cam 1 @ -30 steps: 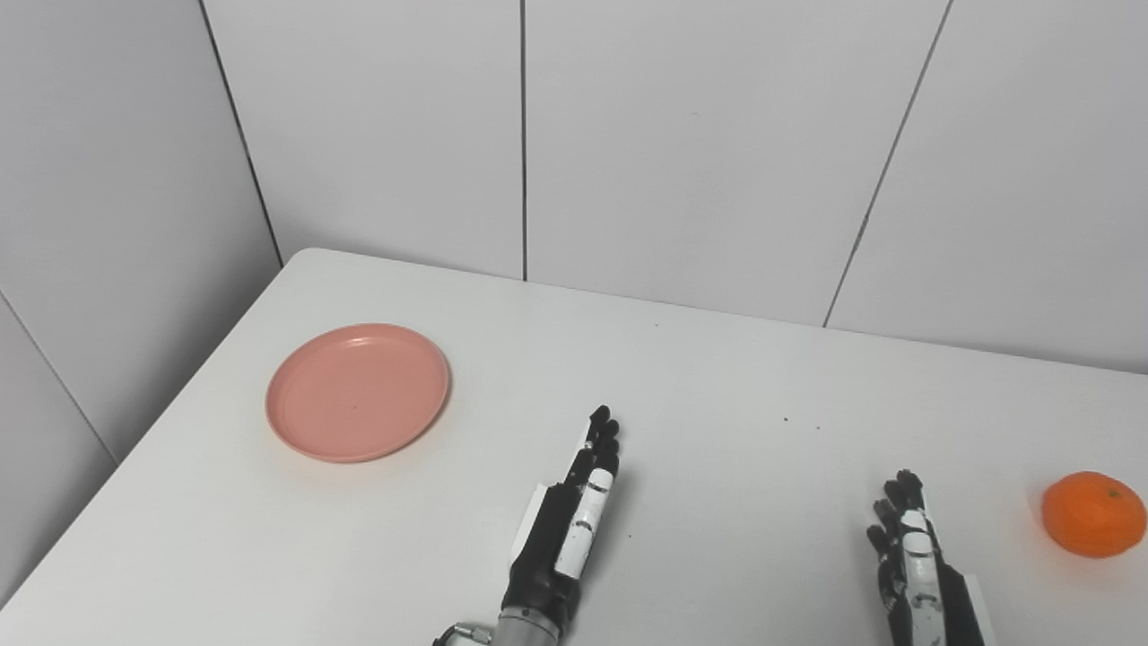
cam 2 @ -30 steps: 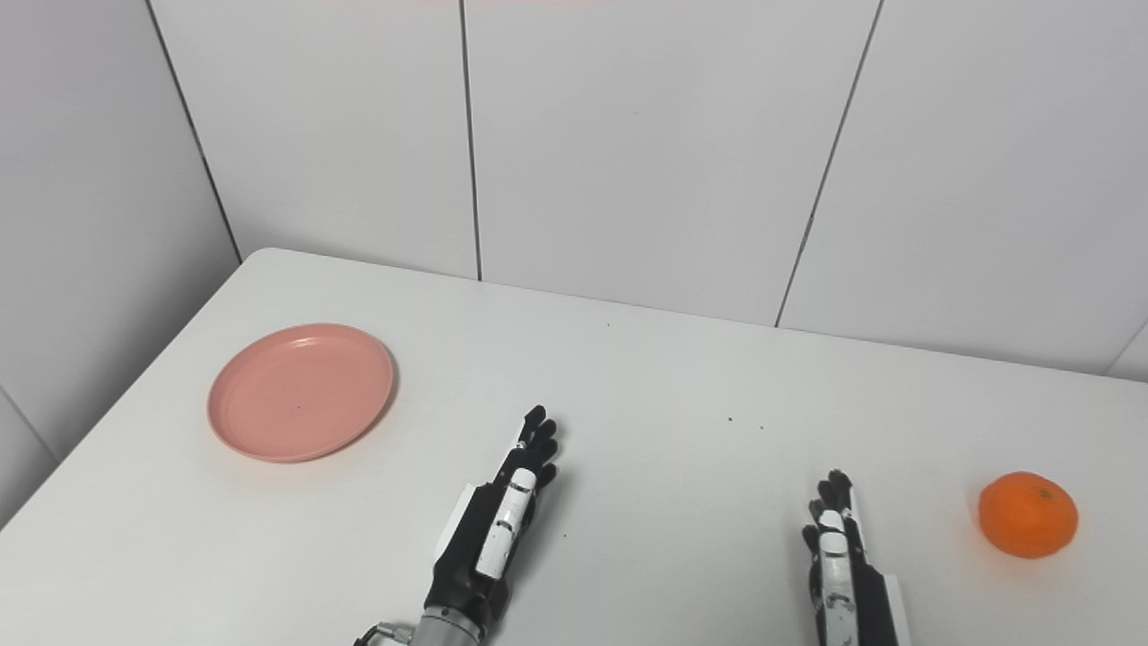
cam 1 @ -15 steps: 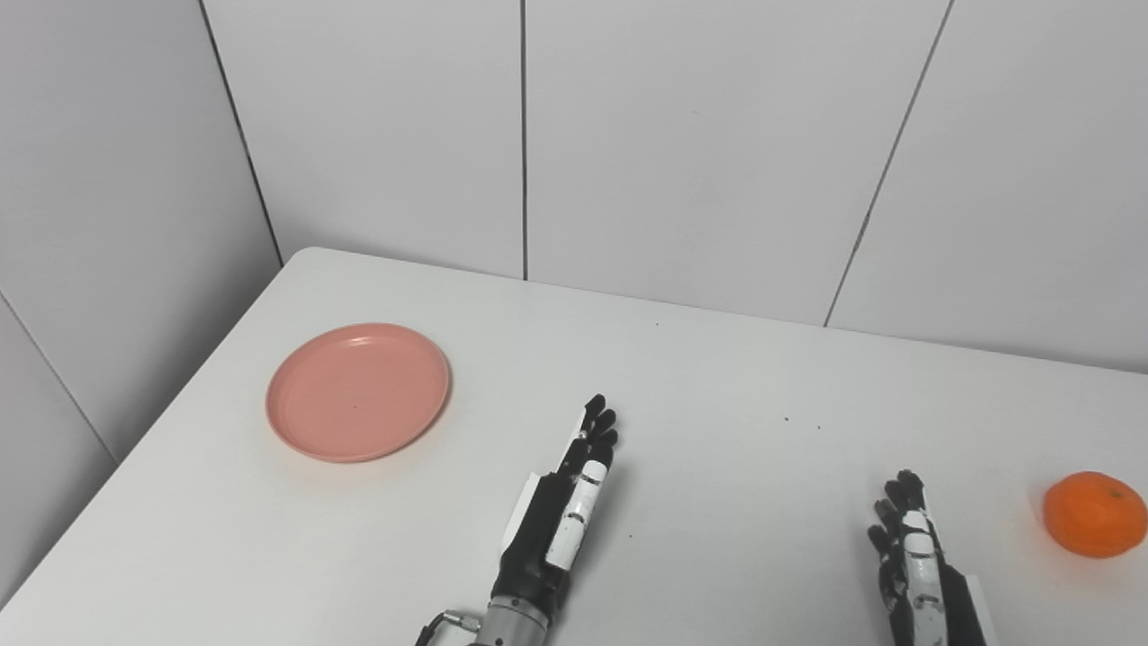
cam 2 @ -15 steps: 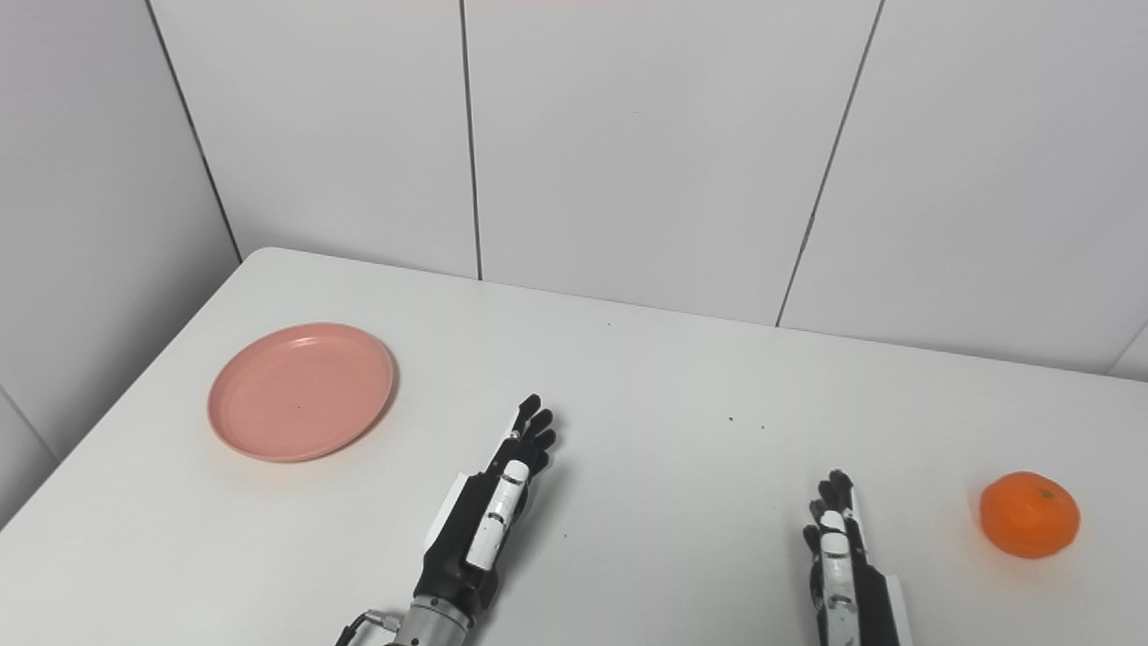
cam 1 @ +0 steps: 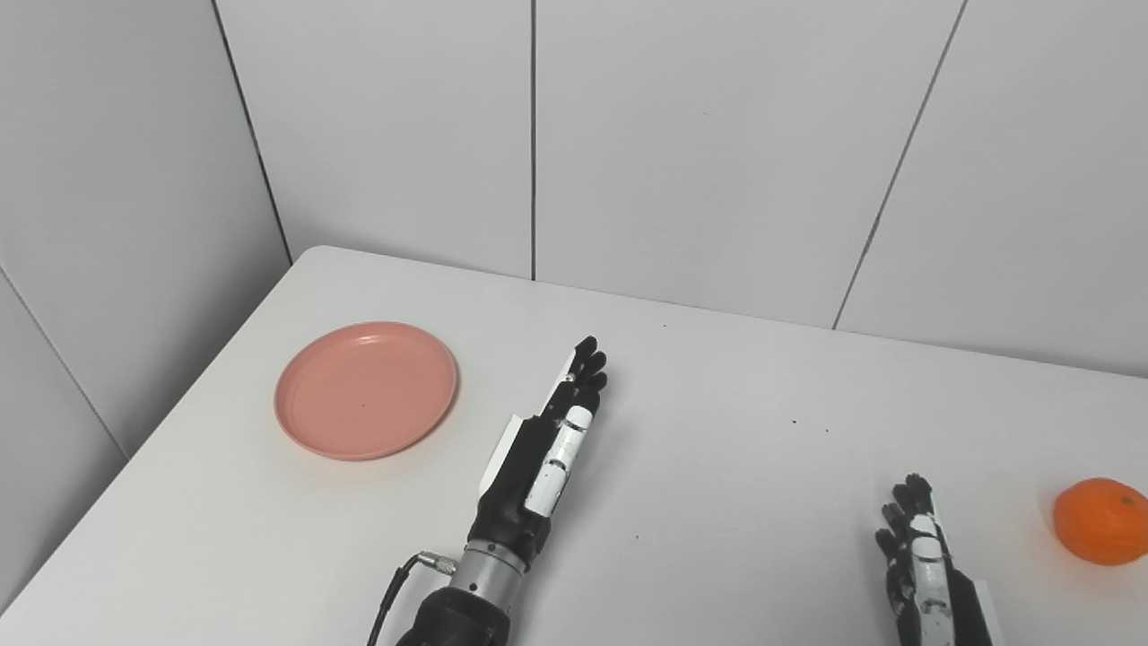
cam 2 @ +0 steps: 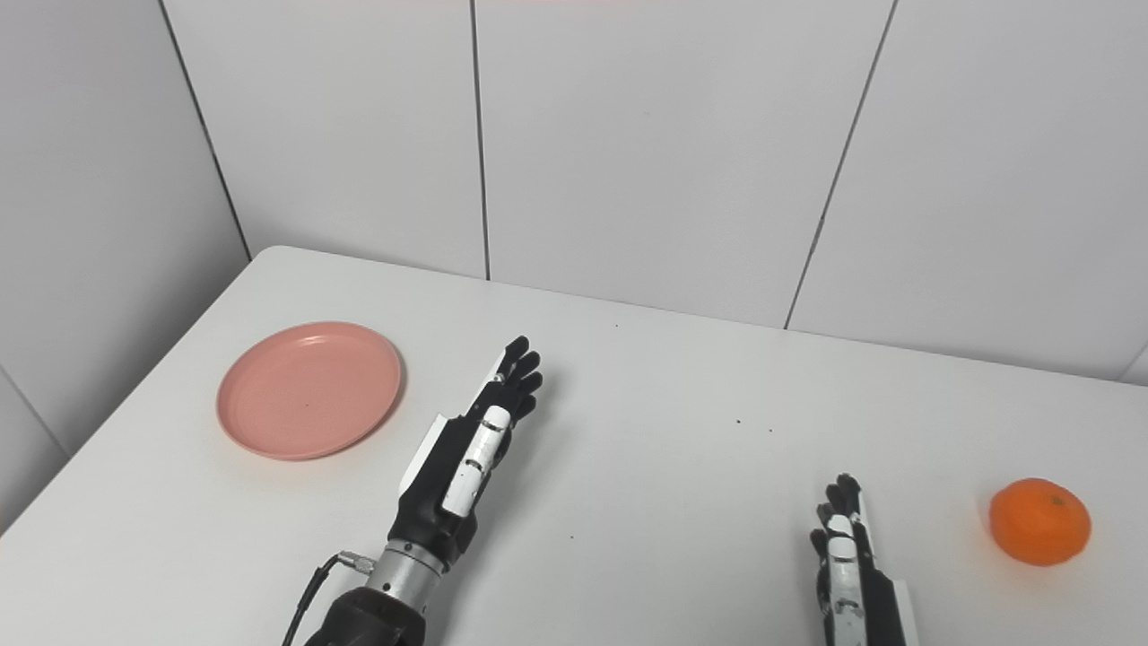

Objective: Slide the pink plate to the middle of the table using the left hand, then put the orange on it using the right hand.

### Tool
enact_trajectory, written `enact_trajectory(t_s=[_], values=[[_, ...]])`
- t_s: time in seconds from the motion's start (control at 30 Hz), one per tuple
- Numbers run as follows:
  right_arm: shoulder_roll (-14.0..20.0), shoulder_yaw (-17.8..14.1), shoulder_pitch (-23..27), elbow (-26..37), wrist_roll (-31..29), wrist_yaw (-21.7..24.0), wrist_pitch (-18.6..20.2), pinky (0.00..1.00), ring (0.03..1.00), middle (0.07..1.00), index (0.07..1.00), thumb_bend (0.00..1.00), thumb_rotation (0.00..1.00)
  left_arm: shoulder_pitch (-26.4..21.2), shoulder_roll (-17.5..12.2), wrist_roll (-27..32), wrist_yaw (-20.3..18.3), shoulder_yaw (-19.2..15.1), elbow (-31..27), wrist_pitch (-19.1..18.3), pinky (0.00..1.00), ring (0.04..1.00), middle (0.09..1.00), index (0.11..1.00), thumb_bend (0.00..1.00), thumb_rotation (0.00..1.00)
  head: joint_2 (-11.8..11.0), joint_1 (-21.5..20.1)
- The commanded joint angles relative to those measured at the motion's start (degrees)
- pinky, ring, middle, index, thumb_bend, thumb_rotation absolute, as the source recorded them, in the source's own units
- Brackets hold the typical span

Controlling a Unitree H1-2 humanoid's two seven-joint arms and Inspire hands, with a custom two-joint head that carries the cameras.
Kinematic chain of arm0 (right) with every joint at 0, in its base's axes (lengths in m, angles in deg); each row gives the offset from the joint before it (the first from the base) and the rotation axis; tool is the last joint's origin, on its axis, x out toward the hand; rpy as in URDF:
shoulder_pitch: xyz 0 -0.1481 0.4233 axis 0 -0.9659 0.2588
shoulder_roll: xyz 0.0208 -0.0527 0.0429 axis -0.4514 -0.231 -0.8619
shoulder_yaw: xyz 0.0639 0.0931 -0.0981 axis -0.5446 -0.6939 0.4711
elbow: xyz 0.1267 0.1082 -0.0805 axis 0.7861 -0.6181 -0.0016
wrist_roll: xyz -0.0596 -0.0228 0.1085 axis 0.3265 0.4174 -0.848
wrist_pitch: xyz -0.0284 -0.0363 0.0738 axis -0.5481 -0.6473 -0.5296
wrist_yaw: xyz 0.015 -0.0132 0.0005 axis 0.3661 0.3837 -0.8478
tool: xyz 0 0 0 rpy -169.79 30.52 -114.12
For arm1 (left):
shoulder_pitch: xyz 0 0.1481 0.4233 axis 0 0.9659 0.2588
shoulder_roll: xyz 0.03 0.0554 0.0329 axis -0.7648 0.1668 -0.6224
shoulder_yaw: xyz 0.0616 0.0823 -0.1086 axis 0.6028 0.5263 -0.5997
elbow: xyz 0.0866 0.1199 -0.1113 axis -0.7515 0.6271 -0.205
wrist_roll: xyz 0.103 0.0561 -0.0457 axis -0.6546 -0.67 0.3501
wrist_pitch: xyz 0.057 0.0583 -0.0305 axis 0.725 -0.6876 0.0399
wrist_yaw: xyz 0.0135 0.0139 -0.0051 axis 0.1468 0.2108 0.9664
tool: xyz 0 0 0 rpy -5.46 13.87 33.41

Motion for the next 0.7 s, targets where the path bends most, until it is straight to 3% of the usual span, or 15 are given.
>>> enact_trajectory(t_s=[0.0,0.27,0.67], values=[[-0.2,0.0,0.5,1.5,-0.5,0.4,-2.6,1.0,1.0,1.0,1.0,0.15,1.0,-2.8,0.2,1.4,-0.6,-0.6,-3.4,-1.3,0.96,0.964,0.972,0.953,0.41,1.0,0.2,0.2],[-0.3,0.1,0.4,1.6,-0.9,0.5,-2.4,1.0,1.0,1.0,1.0,0.16,1.0,-6.1,-1.4,5.0,-0.6,-4.5,-8.3,-8.9,0.99,0.971,0.969,0.959,0.42,1.0,0.3,0.9],[-0.1,-0.2,0.5,1.5,-1.2,0.2,-1.8,1.0,1.0,1.0,1.0,0.16,1.0,-12.3,-8.3,5.6,-0.4,-10.6,-8.9,-12.3,0.96,0.946,0.959,0.946,0.41,1.0,0.2,1.2]])
